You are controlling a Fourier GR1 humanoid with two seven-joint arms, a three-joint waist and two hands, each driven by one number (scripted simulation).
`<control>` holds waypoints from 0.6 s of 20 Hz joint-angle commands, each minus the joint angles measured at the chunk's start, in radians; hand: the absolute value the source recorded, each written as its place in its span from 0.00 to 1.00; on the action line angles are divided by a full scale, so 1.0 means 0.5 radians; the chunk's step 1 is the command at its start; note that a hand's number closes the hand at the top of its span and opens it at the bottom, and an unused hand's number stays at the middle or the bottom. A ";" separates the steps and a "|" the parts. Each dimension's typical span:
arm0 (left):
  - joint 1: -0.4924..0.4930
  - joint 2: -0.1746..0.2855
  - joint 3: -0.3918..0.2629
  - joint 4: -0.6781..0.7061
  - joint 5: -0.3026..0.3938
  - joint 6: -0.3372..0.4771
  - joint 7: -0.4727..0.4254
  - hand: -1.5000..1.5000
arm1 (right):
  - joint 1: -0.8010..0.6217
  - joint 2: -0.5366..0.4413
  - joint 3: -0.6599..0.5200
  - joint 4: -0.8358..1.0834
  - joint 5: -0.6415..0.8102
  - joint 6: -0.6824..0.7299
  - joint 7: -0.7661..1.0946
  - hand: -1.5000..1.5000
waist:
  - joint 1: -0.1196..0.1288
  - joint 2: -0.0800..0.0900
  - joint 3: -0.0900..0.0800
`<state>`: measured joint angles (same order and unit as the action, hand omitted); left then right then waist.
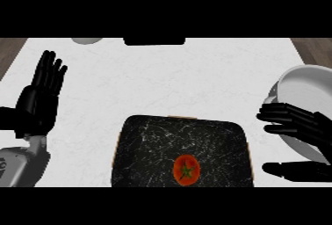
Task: Pick the tomato from the tray and place it in the pot
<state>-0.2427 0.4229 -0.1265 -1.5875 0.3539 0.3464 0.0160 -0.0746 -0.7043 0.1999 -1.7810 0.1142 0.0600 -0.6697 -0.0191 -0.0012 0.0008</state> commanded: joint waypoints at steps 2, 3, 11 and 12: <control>0.034 -0.040 0.014 -0.008 -0.026 -0.029 -0.047 0.50 | 0.209 -0.121 0.027 -0.278 0.369 -0.099 0.073 0.00 | 0.007 -0.006 -0.003; 0.130 -0.026 0.022 -0.073 -0.010 -0.048 -0.057 0.50 | 0.290 -0.117 0.061 -0.257 0.488 -0.156 0.070 0.00 | 0.017 -0.008 -0.003; -0.039 -0.120 0.000 0.068 -0.072 -0.037 -0.050 0.50 | 0.289 -0.155 0.431 -0.859 1.026 0.106 0.938 0.00 | 0.017 -0.004 -0.005; -0.140 -0.049 0.089 0.115 -0.013 -0.108 0.015 0.50 | 0.216 -0.152 0.416 -0.878 1.007 0.209 1.033 0.00 | 0.023 0.000 -0.005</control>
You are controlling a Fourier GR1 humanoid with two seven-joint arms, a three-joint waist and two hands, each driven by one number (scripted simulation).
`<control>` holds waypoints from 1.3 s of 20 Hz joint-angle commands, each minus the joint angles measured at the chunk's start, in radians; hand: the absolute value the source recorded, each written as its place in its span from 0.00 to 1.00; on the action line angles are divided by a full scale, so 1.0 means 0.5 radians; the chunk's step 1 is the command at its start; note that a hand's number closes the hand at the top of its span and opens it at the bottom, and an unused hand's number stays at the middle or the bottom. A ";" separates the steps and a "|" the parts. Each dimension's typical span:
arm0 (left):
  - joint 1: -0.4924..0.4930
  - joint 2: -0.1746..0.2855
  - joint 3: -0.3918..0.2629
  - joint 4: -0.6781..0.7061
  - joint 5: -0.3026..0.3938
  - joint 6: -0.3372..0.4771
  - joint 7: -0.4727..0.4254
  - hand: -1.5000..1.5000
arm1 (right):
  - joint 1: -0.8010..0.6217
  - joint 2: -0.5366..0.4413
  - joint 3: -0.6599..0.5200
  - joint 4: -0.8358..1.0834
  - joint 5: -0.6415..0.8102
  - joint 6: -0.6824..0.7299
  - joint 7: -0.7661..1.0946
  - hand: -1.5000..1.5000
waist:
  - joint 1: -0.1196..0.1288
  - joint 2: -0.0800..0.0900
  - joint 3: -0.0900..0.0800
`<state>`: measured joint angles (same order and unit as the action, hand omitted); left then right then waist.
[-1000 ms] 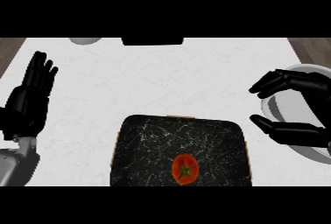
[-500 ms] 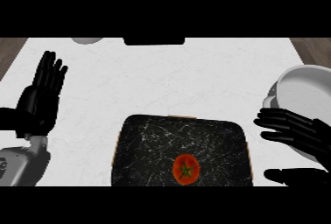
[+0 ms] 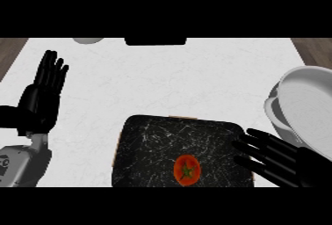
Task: Pick the tomato from the tray and place it in the pot
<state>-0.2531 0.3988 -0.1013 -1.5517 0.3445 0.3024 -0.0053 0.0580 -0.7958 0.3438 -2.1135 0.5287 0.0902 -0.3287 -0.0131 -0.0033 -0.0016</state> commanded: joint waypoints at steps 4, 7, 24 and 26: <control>-0.044 -0.050 0.060 0.140 -0.021 -0.087 -0.050 0.50 | -0.135 0.261 0.365 -0.109 0.471 0.240 0.597 0.00 | 0.029 0.007 0.001; -0.003 -0.052 0.065 0.038 -0.028 -0.096 -0.018 0.50 | -0.050 0.327 0.497 -0.248 0.582 0.379 0.832 0.00 | 0.024 0.002 0.002; -0.036 -0.212 0.186 0.153 -0.243 -0.216 -0.046 0.50 | -0.046 0.778 0.676 0.344 1.032 0.201 0.499 0.00 | 0.020 0.006 0.003; -0.098 -0.254 0.201 0.221 -0.227 -0.228 -0.067 0.50 | -0.139 0.948 0.760 0.292 1.109 0.337 0.676 0.00 | 0.020 0.006 0.003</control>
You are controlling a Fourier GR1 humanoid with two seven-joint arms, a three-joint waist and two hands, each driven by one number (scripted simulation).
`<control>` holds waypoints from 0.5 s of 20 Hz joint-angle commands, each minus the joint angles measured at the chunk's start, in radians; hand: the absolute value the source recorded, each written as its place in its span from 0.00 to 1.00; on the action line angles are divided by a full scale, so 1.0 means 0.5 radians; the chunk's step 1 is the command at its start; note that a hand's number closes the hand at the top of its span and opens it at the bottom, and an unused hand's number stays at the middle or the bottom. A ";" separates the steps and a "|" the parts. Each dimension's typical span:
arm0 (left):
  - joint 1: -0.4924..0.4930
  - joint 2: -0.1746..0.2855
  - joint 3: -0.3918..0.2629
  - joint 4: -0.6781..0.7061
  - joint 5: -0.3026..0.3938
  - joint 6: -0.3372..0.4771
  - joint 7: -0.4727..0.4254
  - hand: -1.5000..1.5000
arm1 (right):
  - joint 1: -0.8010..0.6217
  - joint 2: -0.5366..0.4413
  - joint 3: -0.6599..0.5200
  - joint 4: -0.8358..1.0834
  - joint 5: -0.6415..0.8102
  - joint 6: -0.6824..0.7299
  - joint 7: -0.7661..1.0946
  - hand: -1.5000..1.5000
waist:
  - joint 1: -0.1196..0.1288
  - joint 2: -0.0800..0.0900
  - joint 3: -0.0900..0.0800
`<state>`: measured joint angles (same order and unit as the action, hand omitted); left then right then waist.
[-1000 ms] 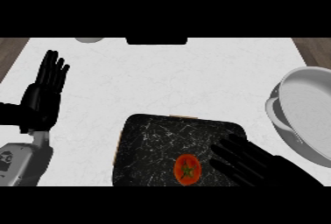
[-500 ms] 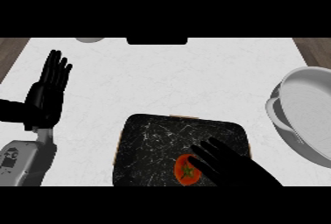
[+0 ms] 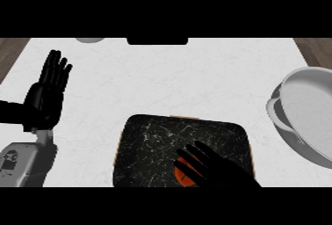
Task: Pick the tomato from the tray and place it in the pot
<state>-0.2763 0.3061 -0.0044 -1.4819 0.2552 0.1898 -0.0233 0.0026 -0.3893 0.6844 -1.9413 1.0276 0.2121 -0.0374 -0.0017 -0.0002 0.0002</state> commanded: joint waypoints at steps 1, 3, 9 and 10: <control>0.008 -0.061 0.004 -0.079 -0.071 0.030 0.058 0.50 | -0.001 0.126 0.038 0.093 0.173 -0.029 0.026 0.00 | 0.002 -0.001 0.000; -0.011 -0.061 0.016 -0.086 -0.072 0.045 0.092 0.50 | 0.032 0.159 0.082 0.072 0.272 -0.021 0.147 0.00 | -0.001 -0.002 0.000; 0.081 -0.114 0.038 -0.090 -0.106 -0.031 0.039 0.50 | -0.087 0.357 -0.003 0.478 0.330 -0.100 0.086 0.00 | 0.003 0.001 0.000; 0.110 -0.069 0.035 -0.314 -0.113 -0.019 0.222 0.50 | -0.016 0.226 -0.105 0.195 0.236 0.016 0.043 0.00 | 0.003 -0.002 0.000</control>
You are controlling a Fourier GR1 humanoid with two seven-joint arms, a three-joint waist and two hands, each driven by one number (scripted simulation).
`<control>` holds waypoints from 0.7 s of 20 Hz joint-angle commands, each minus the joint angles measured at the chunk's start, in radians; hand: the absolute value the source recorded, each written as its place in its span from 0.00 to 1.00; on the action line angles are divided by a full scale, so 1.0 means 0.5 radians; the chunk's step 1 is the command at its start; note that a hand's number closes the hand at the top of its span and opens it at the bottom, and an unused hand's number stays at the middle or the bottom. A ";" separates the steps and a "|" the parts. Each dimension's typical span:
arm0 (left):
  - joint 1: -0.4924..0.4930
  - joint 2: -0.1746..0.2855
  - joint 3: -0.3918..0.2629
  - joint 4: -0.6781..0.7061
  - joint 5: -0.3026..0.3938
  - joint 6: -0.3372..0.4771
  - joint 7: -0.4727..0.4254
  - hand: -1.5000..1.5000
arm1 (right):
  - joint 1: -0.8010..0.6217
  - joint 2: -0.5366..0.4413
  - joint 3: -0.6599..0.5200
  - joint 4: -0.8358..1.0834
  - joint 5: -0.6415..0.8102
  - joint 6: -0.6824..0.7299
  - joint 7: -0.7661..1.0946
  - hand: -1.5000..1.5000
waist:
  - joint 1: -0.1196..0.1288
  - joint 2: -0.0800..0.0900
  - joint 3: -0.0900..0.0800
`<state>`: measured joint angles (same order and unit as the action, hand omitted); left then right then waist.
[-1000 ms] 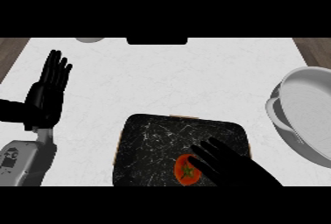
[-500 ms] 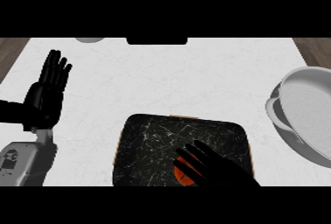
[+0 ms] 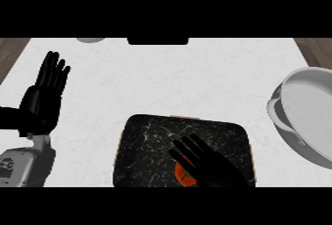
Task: Pick the tomato from the tray and place it in the pot
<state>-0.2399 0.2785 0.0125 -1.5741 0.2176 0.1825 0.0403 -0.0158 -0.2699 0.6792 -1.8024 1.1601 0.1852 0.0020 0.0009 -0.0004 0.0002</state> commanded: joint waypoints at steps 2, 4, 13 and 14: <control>-0.221 -0.047 0.038 0.156 -0.035 -0.002 0.069 0.50 | -0.153 0.222 -0.027 0.219 0.066 0.030 0.019 0.00 | -0.005 0.002 0.000; 0.000 -0.057 0.060 0.108 -0.041 -0.077 -0.106 0.50 | -0.072 0.207 0.020 0.387 0.144 -0.176 -0.080 0.00 | 0.002 0.001 0.000; -0.052 -0.091 0.058 -0.023 -0.104 -0.050 0.094 0.50 | -0.095 0.392 0.058 0.659 0.204 -0.238 -0.188 0.00 | 0.005 0.001 0.000; -0.171 -0.108 0.101 0.248 -0.123 -0.070 -0.078 0.50 | -0.130 0.259 -0.005 0.698 0.182 -0.328 -0.372 1.00 | -0.007 0.005 0.000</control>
<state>-0.2699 0.2374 0.0537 -1.5286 0.1750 0.1422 0.0303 -0.0780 -0.1383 0.6676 -1.5743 1.2478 0.0971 -0.1018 -0.0004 -0.0099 -0.0096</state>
